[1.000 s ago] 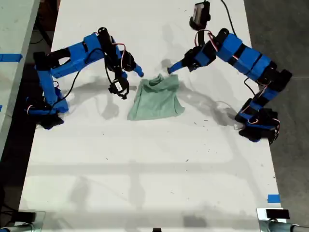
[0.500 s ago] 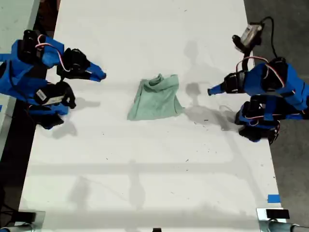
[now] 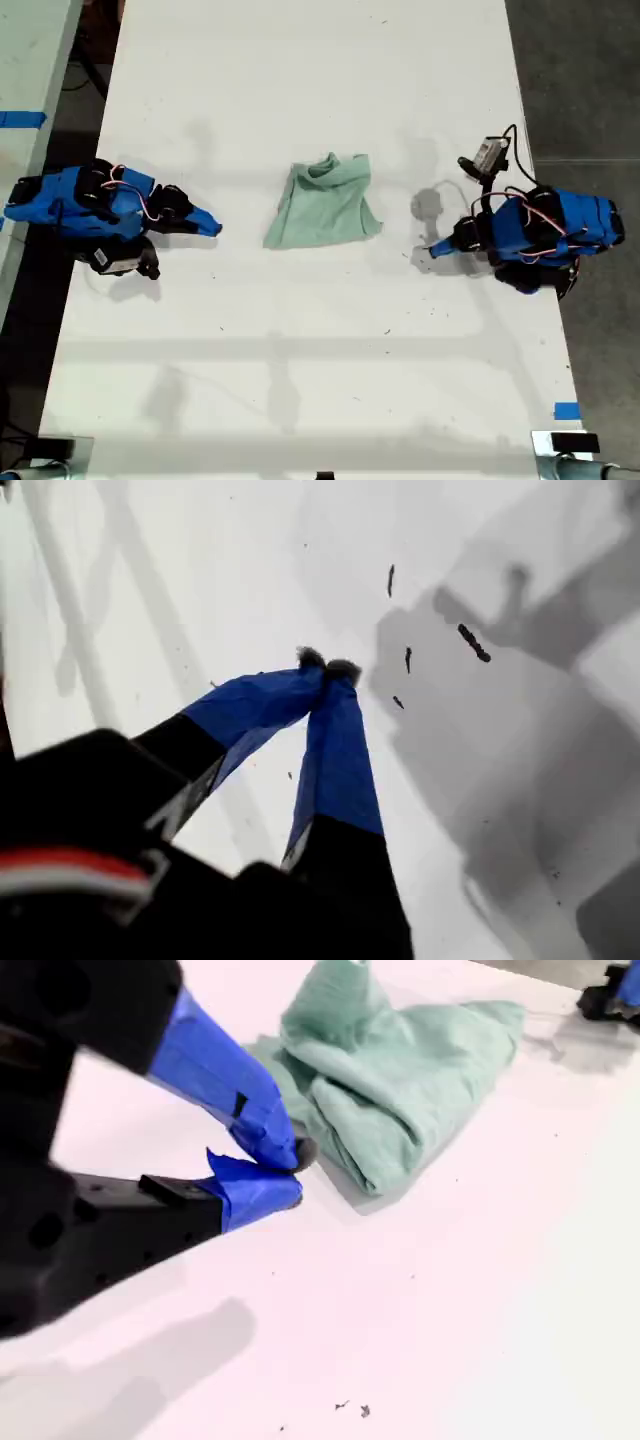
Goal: Fold t shirt
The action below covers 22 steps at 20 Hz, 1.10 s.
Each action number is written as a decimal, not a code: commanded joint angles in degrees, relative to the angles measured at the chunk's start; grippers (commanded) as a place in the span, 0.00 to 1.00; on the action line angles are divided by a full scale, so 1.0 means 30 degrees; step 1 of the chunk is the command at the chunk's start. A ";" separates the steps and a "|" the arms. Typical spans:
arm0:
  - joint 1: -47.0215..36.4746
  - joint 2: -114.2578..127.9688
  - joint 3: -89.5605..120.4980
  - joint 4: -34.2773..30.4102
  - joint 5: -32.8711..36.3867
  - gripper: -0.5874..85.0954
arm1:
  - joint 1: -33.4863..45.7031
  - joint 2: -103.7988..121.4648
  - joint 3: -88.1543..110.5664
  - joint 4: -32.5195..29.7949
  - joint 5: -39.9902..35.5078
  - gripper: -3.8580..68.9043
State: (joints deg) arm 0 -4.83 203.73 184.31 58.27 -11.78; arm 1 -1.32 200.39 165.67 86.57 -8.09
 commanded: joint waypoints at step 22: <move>0.0586 0.0234 0.1436 0.0088 -0.0586 0.08 | 0.0762 0.0000 0.3750 -0.2344 -0.8350 0.07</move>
State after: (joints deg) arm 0 -5.80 203.99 186.15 58.62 -12.04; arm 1 2.81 199.95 174.02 81.47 -32.17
